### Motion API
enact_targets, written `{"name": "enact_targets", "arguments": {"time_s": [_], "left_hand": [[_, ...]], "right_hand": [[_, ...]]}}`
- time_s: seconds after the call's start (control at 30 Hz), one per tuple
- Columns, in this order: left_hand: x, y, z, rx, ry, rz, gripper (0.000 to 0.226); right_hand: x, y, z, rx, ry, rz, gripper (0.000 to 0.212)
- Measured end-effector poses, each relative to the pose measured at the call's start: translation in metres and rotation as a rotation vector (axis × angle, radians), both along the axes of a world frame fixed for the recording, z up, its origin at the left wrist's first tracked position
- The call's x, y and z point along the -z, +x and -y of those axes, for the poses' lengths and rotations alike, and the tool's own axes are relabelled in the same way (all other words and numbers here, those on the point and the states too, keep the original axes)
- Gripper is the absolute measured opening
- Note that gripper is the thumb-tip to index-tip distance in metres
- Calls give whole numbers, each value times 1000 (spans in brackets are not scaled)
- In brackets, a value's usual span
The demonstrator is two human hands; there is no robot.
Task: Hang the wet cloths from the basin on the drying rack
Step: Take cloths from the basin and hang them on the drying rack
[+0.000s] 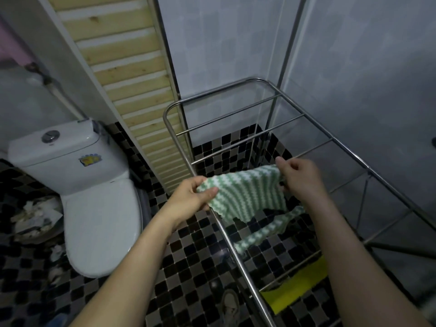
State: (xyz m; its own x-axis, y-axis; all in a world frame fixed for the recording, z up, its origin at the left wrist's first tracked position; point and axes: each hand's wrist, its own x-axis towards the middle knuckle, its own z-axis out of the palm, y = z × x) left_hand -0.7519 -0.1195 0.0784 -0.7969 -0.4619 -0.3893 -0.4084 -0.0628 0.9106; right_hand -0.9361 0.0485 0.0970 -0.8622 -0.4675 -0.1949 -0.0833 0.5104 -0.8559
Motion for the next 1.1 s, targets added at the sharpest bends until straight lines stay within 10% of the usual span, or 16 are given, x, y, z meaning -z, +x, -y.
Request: {"name": "enact_targets", "arguments": {"time_s": [0.27,1.1], "left_hand": [[23,-31,6,-332,-467,122,12],[28,-19,-3,172,-984,256,21]], "right_hand": [[39,-12,45,14,64,40,42],[47,-26,50,-201,461,-478,34]]}}
